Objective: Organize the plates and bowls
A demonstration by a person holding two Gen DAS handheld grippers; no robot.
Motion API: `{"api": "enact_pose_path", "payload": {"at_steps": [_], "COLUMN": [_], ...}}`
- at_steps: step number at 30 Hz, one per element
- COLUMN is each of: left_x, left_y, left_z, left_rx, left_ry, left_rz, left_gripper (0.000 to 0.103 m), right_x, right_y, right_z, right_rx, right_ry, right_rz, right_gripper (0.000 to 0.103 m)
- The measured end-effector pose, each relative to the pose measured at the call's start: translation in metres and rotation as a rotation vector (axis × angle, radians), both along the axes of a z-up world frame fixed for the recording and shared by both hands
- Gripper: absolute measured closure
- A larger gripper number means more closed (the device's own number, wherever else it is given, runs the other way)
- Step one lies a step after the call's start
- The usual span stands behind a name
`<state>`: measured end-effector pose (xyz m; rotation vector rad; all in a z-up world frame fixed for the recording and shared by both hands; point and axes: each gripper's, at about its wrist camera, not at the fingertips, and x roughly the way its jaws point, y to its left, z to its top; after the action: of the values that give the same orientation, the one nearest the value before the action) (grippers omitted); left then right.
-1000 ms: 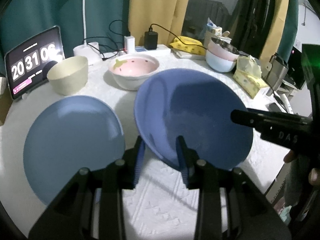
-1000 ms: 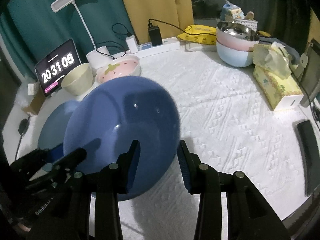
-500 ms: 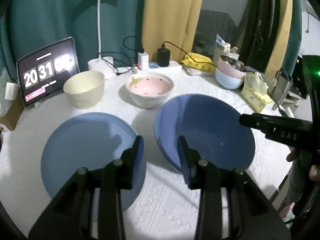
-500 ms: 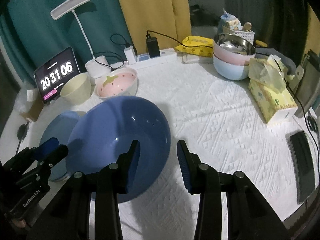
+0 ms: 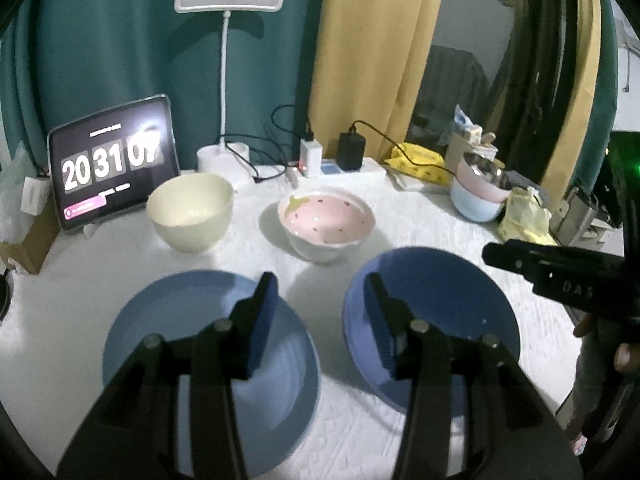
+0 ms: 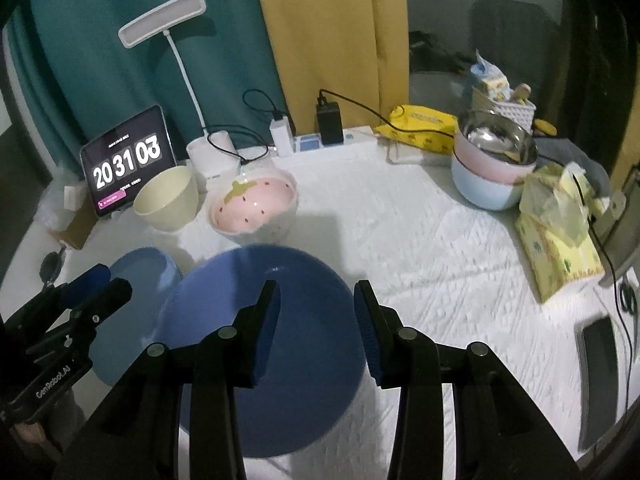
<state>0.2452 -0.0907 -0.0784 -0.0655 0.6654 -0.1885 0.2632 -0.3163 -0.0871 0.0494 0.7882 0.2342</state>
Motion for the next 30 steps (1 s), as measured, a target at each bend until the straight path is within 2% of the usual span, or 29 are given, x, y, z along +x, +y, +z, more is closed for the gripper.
{"api": "enact_pose_path", "payload": {"at_steps": [5,13,21,30], "left_x": [0.013,0.036,0.059,0.089], "left_y": [0.000,0.005,0.004,0.005], "left_z": [0.003,0.004,0.004,0.000], "left_rx": [-0.009,-0.057,-0.035,-0.028], "left_ry": [-0.009,0.021,0.020,0.034], "left_rz": [0.003,0.026,0.032,0.052], "left_gripper": [0.057,0.057,0.057,0.057], "right_x": [0.016,0.044,0.068,0.097], "right_y": [0.006,0.018,0.036,0.052], "right_z": [0.002,0.008,0.002,0.000], "right_rx": [-0.020,-0.021,0.006,-0.021], "right_ry": [-0.005,-0.014,0.018,0.037], "right_rz": [0.015,0.035,0.066,0.080], "right_gripper": [0.063,0.063,0.063,0.063]}}
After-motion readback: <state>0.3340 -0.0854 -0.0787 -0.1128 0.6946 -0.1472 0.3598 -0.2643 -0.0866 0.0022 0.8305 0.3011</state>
